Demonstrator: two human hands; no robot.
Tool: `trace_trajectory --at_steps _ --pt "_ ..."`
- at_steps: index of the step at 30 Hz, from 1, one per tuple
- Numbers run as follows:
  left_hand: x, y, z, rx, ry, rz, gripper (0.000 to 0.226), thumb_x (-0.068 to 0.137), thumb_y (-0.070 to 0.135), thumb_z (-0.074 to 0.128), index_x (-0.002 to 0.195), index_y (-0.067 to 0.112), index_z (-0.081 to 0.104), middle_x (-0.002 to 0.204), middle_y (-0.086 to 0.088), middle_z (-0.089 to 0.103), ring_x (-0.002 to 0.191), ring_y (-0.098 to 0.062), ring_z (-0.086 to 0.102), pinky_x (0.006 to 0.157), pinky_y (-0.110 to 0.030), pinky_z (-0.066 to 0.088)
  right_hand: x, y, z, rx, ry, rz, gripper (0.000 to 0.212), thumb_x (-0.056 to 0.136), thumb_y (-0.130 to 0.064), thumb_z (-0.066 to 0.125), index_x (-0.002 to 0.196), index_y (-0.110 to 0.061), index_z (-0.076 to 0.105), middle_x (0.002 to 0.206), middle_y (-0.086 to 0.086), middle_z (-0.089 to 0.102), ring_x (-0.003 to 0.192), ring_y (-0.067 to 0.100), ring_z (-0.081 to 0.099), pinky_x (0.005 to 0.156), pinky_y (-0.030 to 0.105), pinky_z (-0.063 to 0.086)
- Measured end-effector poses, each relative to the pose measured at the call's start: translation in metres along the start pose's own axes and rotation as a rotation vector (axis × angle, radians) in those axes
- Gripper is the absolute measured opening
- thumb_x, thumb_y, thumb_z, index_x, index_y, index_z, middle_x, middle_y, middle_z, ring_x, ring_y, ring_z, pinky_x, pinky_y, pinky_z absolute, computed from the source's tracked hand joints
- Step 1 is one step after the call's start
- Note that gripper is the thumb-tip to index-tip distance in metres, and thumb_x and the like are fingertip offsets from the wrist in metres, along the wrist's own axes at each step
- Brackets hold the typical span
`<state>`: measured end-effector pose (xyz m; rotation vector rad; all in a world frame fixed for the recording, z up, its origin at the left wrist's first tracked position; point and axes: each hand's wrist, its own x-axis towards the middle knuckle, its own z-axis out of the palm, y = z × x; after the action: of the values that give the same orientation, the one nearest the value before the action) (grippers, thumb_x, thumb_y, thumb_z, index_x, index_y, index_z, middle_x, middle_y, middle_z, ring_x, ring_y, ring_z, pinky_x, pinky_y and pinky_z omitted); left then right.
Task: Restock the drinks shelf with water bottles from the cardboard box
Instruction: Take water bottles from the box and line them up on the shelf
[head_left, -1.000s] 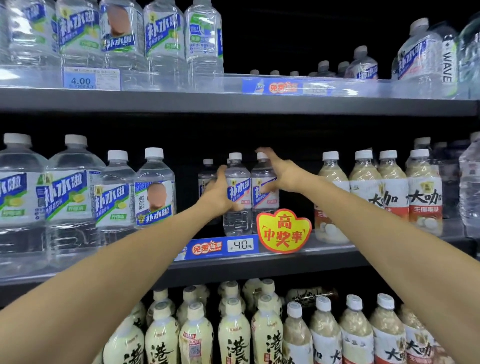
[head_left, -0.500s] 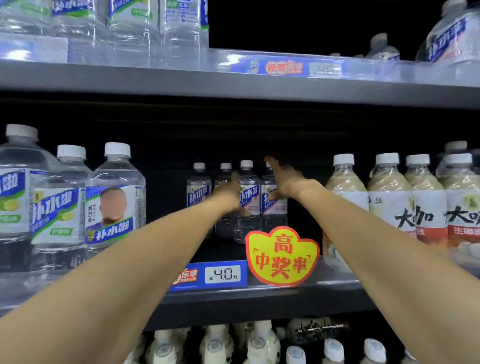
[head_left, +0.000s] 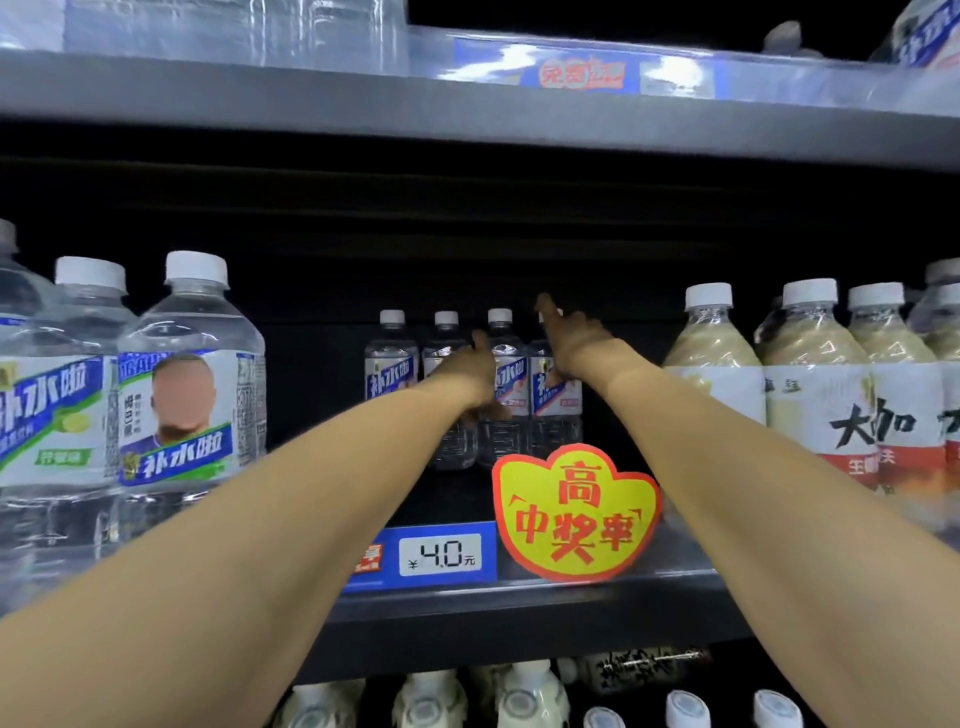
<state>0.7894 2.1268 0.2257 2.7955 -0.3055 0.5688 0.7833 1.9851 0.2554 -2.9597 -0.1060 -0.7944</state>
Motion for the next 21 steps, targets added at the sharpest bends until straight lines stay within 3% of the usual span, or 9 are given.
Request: trace_trajectory --at_steps 5,10,15,17,19,21 --pt "-0.001 0.003 -0.001 0.008 -0.018 -0.024 0.102 0.081 0.019 0.076 0.154 0.006 0.004 0.133 -0.024 0.054 0.066 -0.021 0.072 0.049 -0.025 0.055 -0.001 0.000 0.002 0.027 -0.009 -0.008 0.108 0.079 -0.013 0.077 0.154 -0.024 0.000 0.141 0.024 0.041 0.126 0.040 0.047 0.093 0.044 0.047" --pt "-0.012 0.016 -0.009 -0.015 -0.039 -0.047 0.107 0.085 0.014 0.072 0.154 0.011 -0.011 0.142 -0.024 0.046 0.073 -0.025 0.072 0.066 -0.035 0.062 -0.003 0.002 0.000 0.013 -0.050 -0.001 0.106 0.083 -0.016 0.074 0.154 -0.025 -0.005 0.145 0.025 0.037 0.128 0.040 0.045 0.097 0.044 0.044" --pt "-0.037 0.031 -0.034 0.178 0.043 0.004 0.086 0.087 0.017 0.070 0.152 0.003 0.016 0.128 -0.020 0.055 0.106 -0.034 0.064 0.078 -0.034 0.055 -0.015 -0.003 -0.012 -0.056 -0.131 -0.018 0.105 0.089 -0.016 0.066 0.152 -0.033 -0.017 0.144 0.024 0.042 0.122 0.036 0.053 0.091 0.040 0.047" --pt "-0.045 0.035 -0.050 0.243 0.045 0.033 0.066 0.087 0.016 0.068 0.143 0.004 0.035 0.125 -0.018 0.057 0.109 -0.034 0.061 0.074 -0.034 0.049 -0.020 -0.008 -0.021 -0.082 -0.152 -0.032 0.102 0.093 -0.015 0.062 0.150 -0.036 -0.020 0.145 0.023 0.042 0.120 0.034 0.054 0.086 0.037 0.046" --pt "-0.055 0.036 -0.059 0.312 0.042 0.068 0.046 0.089 0.014 0.064 0.131 0.006 0.047 0.123 -0.016 0.056 0.108 -0.032 0.060 0.070 -0.034 0.046 -0.025 -0.015 -0.034 -0.117 -0.159 -0.051 0.093 0.095 -0.014 0.057 0.152 -0.037 -0.013 0.151 0.021 0.034 0.124 0.033 0.051 0.089 0.036 0.046" --pt "-0.066 0.036 -0.066 0.382 0.072 0.124 0.041 0.090 0.013 0.060 0.130 0.007 0.050 0.123 -0.016 0.055 0.108 -0.033 0.059 0.070 -0.034 0.044 -0.035 -0.021 -0.047 -0.163 -0.117 -0.076 0.081 0.095 -0.015 0.054 0.155 -0.030 0.003 0.151 0.019 0.035 0.126 0.034 0.050 0.092 0.036 0.046"
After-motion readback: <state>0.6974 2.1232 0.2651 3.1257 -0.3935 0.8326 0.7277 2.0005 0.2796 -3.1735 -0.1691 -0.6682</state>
